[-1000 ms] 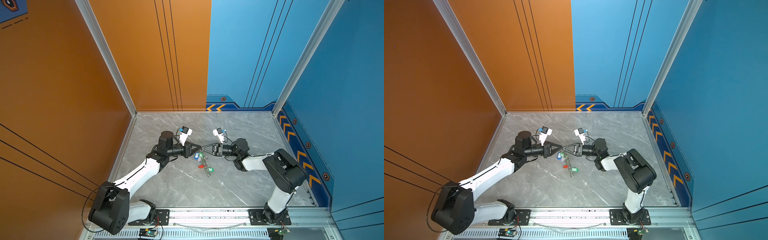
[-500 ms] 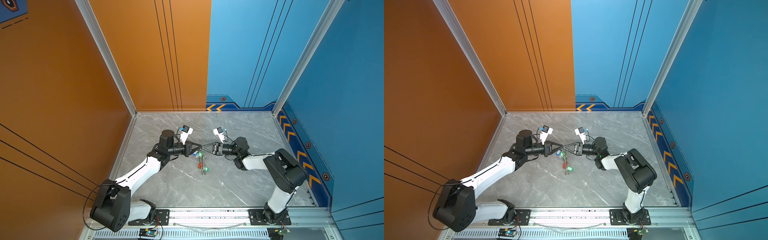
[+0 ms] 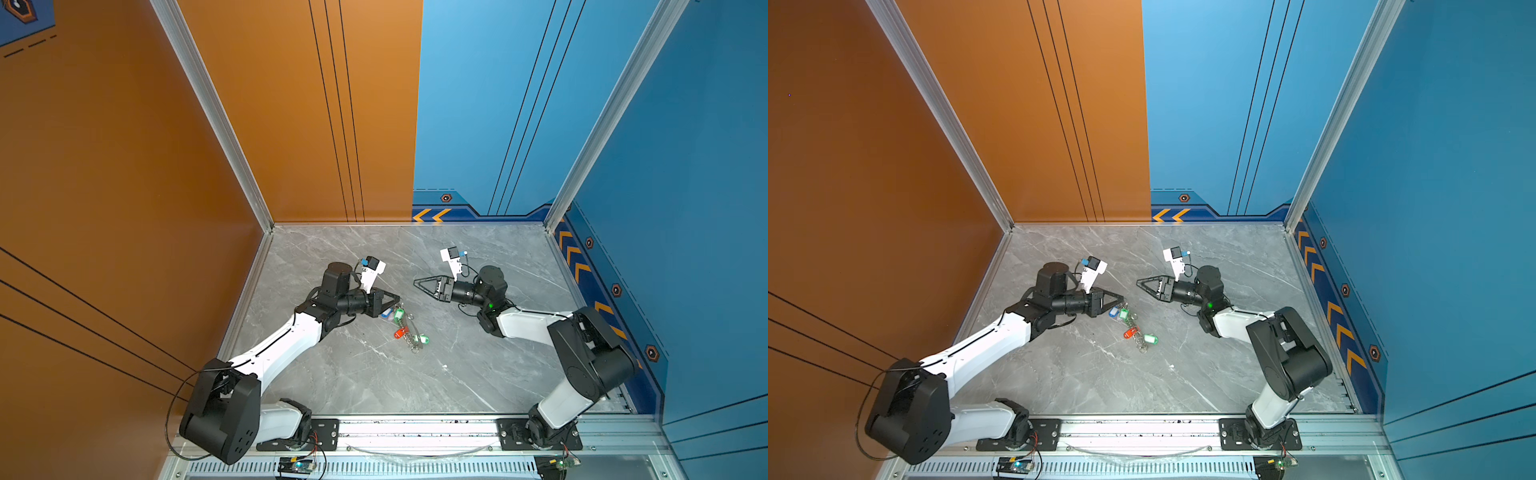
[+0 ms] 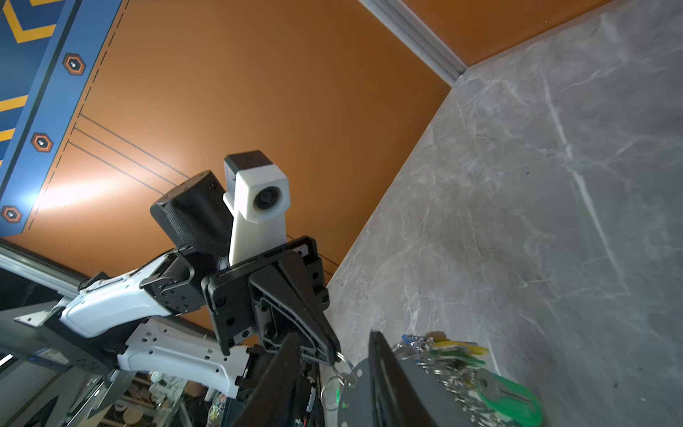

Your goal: Remove the keys from the keyring

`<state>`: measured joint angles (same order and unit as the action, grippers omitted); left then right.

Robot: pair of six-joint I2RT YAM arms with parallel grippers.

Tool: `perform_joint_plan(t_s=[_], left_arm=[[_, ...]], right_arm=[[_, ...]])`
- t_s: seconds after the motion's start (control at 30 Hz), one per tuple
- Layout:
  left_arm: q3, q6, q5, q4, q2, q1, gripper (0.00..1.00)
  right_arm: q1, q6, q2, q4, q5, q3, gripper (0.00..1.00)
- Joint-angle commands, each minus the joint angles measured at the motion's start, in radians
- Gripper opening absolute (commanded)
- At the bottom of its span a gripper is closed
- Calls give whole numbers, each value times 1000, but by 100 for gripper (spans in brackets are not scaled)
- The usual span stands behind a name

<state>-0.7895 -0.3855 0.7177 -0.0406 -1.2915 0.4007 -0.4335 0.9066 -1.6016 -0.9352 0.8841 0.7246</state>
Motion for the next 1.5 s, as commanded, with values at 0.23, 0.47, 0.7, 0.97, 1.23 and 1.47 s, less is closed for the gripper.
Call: perform_joint_plan(t_s=[0.23, 0.47, 0.7, 0.97, 1.23, 1.47], left_arm=[[-114, -2, -87, 214, 24, 16, 0], [-156, -29, -18, 274, -16, 15, 0], [-171, -42, 7, 327, -29, 16, 0], [-184, -56, -9, 354, -31, 26, 0], [-198, -51, -9, 381, -20, 29, 0], [-200, -43, 26, 393, -21, 28, 0]], right_arm=[[-163, -725, 159, 1034, -290, 216, 41], [-230, -830, 126, 1100, -328, 272, 43], [-261, -846, 101, 1105, -335, 314, 45], [-306, -844, 51, 1122, -347, 383, 48], [-303, -866, -14, 1171, -391, 425, 48], [-227, -865, -10, 1177, -391, 405, 46]])
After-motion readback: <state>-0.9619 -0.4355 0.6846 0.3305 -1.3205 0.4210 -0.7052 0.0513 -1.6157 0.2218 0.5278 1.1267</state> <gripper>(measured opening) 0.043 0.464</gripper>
